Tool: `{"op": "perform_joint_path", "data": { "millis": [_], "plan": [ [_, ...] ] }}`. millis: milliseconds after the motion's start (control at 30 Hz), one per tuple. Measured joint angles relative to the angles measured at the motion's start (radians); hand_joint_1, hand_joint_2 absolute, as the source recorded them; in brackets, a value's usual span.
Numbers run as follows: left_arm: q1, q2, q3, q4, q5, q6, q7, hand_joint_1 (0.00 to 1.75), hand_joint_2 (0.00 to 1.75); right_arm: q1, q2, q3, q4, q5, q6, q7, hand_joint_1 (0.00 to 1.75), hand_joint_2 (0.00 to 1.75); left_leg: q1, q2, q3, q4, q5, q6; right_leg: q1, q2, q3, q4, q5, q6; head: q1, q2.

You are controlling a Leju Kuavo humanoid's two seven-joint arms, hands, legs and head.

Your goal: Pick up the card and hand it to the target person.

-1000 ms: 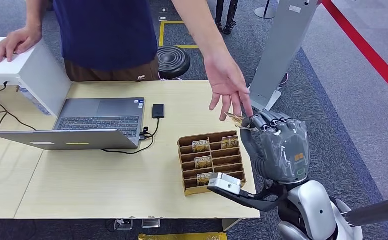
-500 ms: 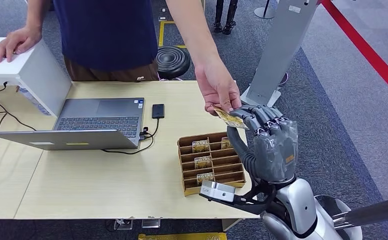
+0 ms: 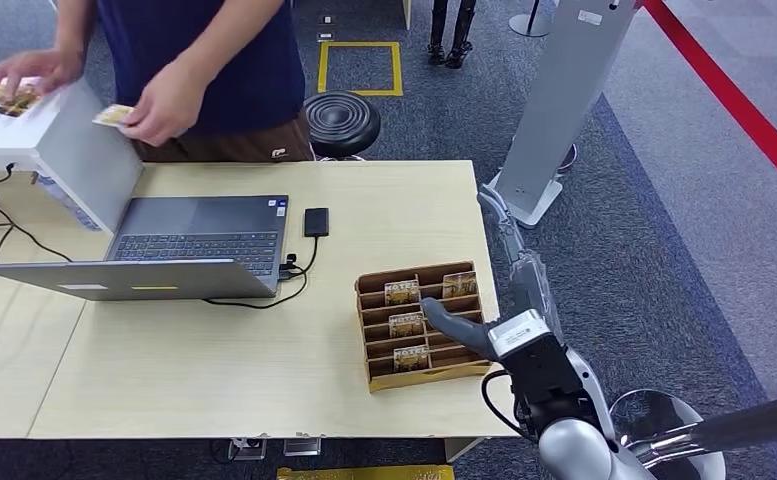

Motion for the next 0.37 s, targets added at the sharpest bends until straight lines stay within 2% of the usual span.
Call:
{"op": "perform_joint_path", "data": {
  "millis": [233, 367],
  "plan": [
    [0.001, 0.002, 0.001, 0.0, 0.013, 0.004, 0.007, 0.0, 0.0, 0.075, -0.008, -0.033, 0.024, -0.329, 0.092, -0.077, 0.0, 1.75, 0.0, 0.0, 0.0, 0.0, 0.0, 0.0, 0.0, 0.0, 0.0, 0.0, 0.0, 0.0, 0.0, 0.0],
    [0.001, 0.003, 0.001, 0.0, 0.019, 0.009, 0.014, 0.0, 0.0, 0.126, -0.014, -0.057, 0.04, -0.407, 0.116, -0.082, 0.0, 1.75, 0.0, 0.0, 0.0, 0.0, 0.0, 0.0, 0.0, 0.0, 0.0, 0.0, 0.0, 0.0, 0.001, 0.0]
  ]
}}
